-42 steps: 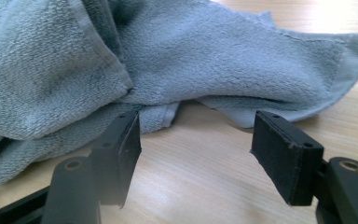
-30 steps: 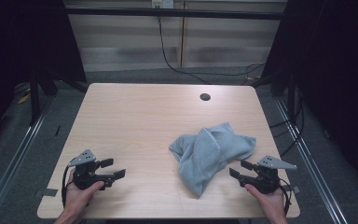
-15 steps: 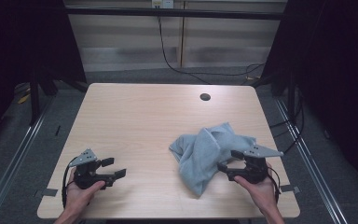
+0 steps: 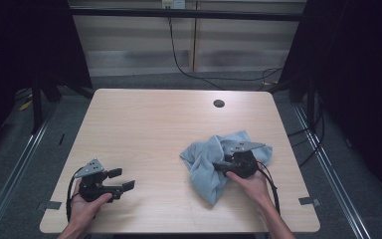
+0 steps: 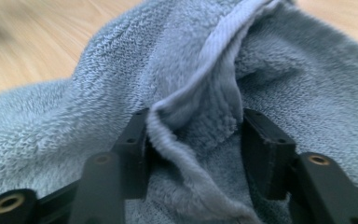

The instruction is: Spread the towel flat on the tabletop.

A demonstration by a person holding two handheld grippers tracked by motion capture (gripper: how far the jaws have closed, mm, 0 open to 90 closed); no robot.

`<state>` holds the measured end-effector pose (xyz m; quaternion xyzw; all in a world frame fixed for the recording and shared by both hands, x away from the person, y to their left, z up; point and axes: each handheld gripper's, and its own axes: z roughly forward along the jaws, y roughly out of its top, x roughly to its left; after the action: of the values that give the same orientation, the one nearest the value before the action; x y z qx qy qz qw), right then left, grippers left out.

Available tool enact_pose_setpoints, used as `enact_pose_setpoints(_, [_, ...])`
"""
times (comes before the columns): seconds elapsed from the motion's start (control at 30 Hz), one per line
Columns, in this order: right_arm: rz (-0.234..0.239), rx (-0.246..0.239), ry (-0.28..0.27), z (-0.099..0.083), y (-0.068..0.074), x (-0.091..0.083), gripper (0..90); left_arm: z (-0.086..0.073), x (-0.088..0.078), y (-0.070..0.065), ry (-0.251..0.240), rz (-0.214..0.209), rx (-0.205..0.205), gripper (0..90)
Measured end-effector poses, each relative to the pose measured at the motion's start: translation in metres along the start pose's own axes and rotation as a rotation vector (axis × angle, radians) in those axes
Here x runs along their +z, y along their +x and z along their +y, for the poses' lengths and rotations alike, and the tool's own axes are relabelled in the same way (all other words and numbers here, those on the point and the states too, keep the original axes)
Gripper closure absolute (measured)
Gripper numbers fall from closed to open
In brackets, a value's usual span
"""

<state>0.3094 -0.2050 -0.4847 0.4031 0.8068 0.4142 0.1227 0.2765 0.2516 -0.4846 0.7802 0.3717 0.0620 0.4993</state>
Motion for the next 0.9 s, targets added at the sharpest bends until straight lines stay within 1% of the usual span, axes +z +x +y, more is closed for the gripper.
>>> enact_pose_setpoints(0.07, [0.023,0.007,-0.004,0.000,-0.002,0.006,57.3,0.001,0.000,0.000,-0.006,0.003,-0.002,22.3])
enact_pose_setpoints(0.1, [0.023,0.007,-0.004,0.000,-0.002,0.006,57.3,0.001,0.000,0.000,-0.006,0.003,-0.002,22.4])
enact_pose_setpoints(0.13, [0.043,-0.002,-0.001,0.002,0.001,0.009,66.7,0.001,-0.001,0.000,-0.008,0.004,-0.001,22.4])
enact_pose_setpoints(0.2, [0.061,-0.025,0.000,0.005,0.008,0.014,71.6,0.002,0.000,0.001,-0.011,0.006,-0.004,22.5])
enact_pose_setpoints(0.23, [0.074,-0.032,-0.001,0.006,0.012,0.017,73.0,0.003,0.000,0.002,-0.009,0.004,0.000,22.6])
enact_pose_setpoints(0.27, [0.087,-0.036,-0.004,0.007,0.016,0.021,74.3,0.004,0.001,0.002,-0.011,0.013,0.003,22.6])
enact_pose_setpoints(0.3, [0.094,-0.052,-0.002,0.009,0.021,0.024,74.9,0.004,0.001,0.002,-0.011,0.013,0.003,22.7])
enact_pose_setpoints(0.37, [0.119,-0.080,0.012,0.013,0.031,0.028,75.7,0.008,0.002,0.003,-0.019,0.024,-0.006,22.7])
enact_pose_setpoints(0.5, [0.178,-0.121,0.012,0.018,0.054,0.040,76.2,0.012,0.006,0.003,-0.011,0.017,-0.001,23.2])
enact_pose_setpoints(0.6, [0.234,-0.167,0.024,0.020,0.074,0.045,76.2,0.014,0.006,0.001,-0.012,0.015,0.010,23.2])
enact_pose_setpoints(0.63, [0.255,-0.181,0.025,0.020,0.081,0.047,76.2,0.016,0.005,-0.002,-0.013,0.004,0.024,23.2])
enact_pose_setpoints(0.7, [0.284,-0.207,0.031,0.021,0.094,0.048,76.2,0.019,0.006,-0.005,-0.017,-0.002,0.025,23.3])
enact_pose_setpoints(0.73, [0.307,-0.224,0.034,0.021,0.099,0.049,76.1,0.021,0.008,-0.007,-0.017,-0.010,0.027,23.5])
enact_pose_setpoints(0.8, [0.329,-0.240,0.035,0.021,0.109,0.049,75.3,0.025,0.011,-0.010,-0.018,-0.015,0.038,24.2])
enact_pose_setpoints(0.83, [0.334,-0.248,0.036,0.022,0.113,0.048,73.3,0.028,0.013,-0.012,-0.016,-0.017,0.044,24.4])
enact_pose_setpoints(0.9, [0.337,-0.228,0.017,0.023,0.118,0.041,66.1,0.036,0.018,-0.017,-0.015,-0.024,0.068,24.5])
